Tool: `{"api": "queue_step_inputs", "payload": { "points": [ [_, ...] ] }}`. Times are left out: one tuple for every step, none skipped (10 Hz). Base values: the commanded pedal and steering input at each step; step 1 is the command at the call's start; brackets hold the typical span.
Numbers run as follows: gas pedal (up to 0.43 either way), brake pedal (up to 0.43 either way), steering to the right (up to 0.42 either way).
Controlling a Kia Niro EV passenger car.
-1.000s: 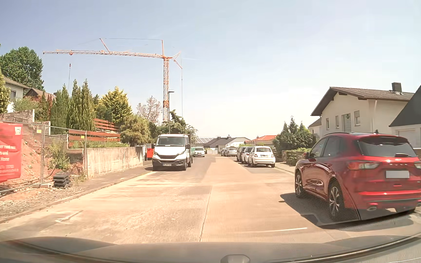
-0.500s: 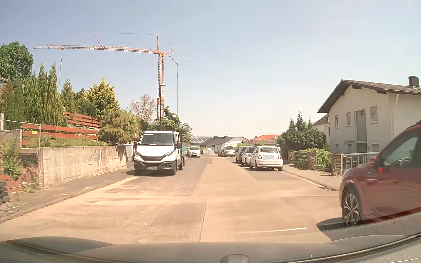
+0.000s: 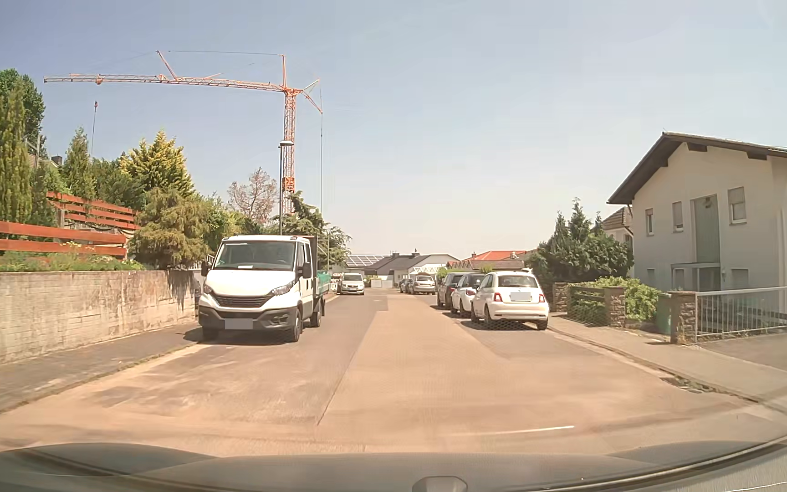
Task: Follow the waypoints while adhering to traffic rules and regulations
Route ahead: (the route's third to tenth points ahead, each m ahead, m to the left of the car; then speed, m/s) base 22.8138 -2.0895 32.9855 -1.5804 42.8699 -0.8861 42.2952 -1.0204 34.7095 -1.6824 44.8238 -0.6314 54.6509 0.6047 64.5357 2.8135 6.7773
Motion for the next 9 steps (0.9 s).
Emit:
{"api": "queue_step_inputs", "payload": {
  "points": [
    [0.000, 0.000, 0.018],
    [0.000, 0.000, 0.017],
    [0.000, 0.000, 0.015],
    [0.000, 0.000, 0.014],
    [0.000, 0.000, 0.010],
    [0.000, 0.000, 0.000],
    [0.000, 0.000, -0.014],
    [0.000, 0.000, -0.019],
    [0.000, 0.000, -0.023]
  ]
}}
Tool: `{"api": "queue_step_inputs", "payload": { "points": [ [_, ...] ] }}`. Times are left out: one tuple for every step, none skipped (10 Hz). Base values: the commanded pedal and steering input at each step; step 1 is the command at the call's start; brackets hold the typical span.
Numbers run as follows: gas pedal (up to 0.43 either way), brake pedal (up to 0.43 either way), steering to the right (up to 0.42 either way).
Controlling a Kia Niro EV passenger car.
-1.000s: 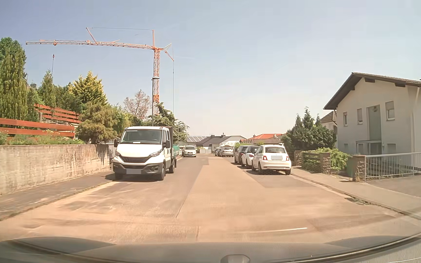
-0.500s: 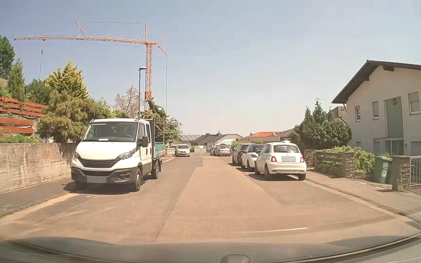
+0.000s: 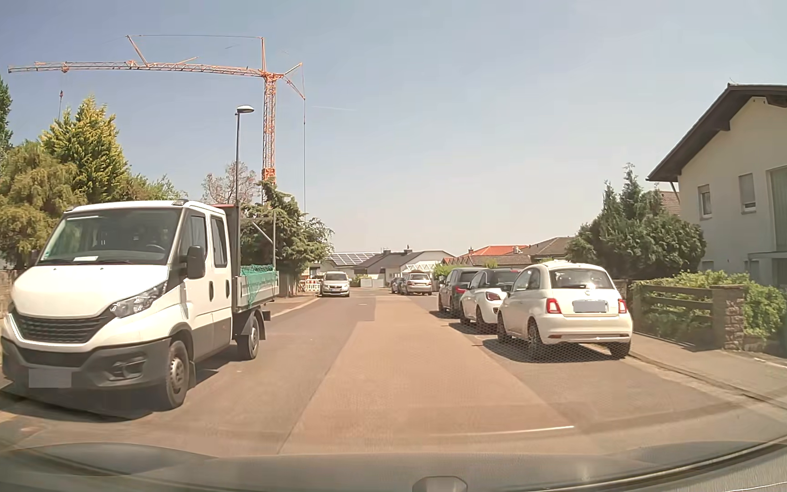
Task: Follow the waypoints while adhering to traffic rules and regulations
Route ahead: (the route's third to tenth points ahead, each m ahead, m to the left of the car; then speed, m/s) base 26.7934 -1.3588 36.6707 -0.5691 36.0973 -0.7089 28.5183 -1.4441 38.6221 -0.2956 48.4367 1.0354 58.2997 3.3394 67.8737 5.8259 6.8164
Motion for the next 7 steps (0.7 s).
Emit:
{"api": "queue_step_inputs", "payload": {
  "points": [
    [0.000, 0.000, -0.024],
    [0.000, 0.000, -0.024],
    [0.000, 0.000, -0.022],
    [0.000, 0.000, -0.020],
    [0.000, 0.000, -0.015],
    [0.000, 0.000, -0.011],
    [0.000, 0.000, -0.010]
  ]
}}
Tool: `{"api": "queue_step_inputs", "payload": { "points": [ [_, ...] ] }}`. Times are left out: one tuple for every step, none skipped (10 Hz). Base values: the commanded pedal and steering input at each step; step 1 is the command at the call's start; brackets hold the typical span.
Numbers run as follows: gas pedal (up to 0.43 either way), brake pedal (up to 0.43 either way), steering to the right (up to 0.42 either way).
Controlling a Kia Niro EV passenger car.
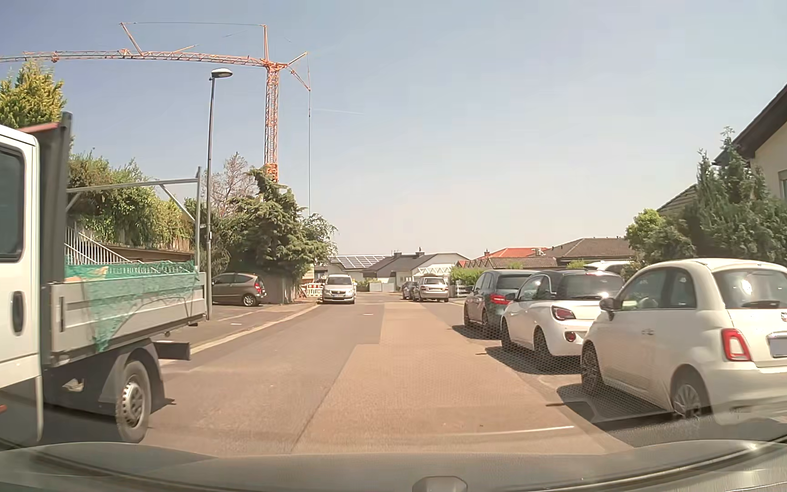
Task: Follow the waypoints while adhering to traffic rules and regulations
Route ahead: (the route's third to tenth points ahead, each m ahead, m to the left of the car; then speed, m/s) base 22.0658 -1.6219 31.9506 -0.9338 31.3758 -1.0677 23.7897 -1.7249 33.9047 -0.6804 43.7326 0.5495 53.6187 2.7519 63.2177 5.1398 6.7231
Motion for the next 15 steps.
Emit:
{"api": "queue_step_inputs", "payload": {
  "points": [
    [0.000, 0.000, -0.010],
    [0.000, 0.000, -0.009],
    [0.000, 0.000, -0.010],
    [0.000, 0.006, -0.009],
    [0.000, 0.024, -0.009],
    [0.000, 0.061, -0.009],
    [0.000, 0.079, -0.010],
    [0.000, 0.128, -0.009],
    [0.000, 0.152, -0.007],
    [0.000, 0.183, -0.004],
    [0.000, 0.201, -0.003],
    [0.000, 0.201, -0.003],
    [0.000, 0.201, -0.003],
    [0.000, 0.201, -0.002],
    [0.000, 0.201, -0.002]
  ]
}}
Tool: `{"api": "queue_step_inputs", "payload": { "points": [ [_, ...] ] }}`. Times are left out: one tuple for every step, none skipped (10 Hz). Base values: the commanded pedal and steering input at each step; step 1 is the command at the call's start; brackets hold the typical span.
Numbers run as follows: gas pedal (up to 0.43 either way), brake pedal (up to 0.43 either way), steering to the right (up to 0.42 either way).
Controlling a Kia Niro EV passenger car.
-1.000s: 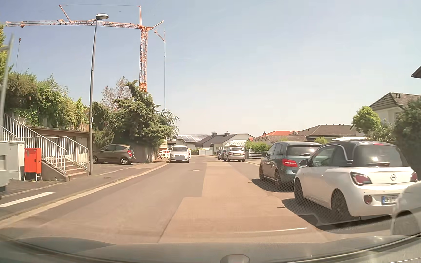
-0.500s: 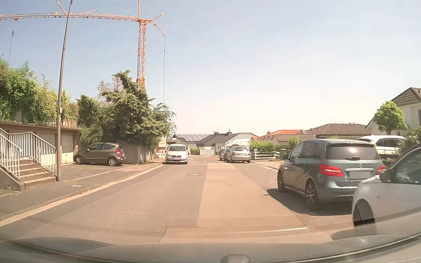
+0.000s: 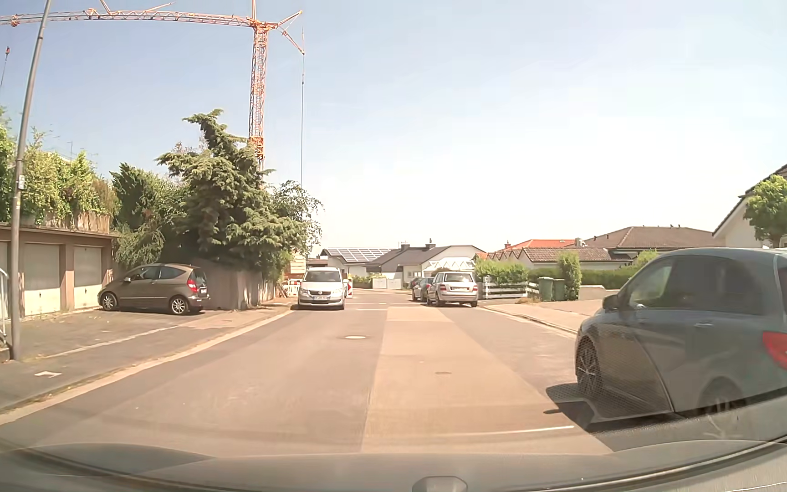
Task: Follow the waypoints while adhering to traffic rules and regulations
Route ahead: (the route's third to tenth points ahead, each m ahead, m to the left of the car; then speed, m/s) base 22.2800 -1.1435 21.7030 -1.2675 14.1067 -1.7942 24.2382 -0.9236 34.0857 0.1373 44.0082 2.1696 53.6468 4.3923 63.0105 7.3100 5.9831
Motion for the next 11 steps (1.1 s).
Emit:
{"api": "queue_step_inputs", "payload": {
  "points": [
    [0.000, 0.201, -0.002],
    [0.000, 0.201, -0.001],
    [0.000, 0.201, -0.001],
    [0.000, 0.201, 0.000],
    [0.000, 0.201, 0.000],
    [0.000, 0.201, 0.000],
    [0.000, 0.201, 0.003],
    [0.000, 0.183, 0.006],
    [0.000, 0.171, 0.009],
    [0.000, 0.146, 0.010],
    [0.000, 0.128, 0.010]
  ]
}}
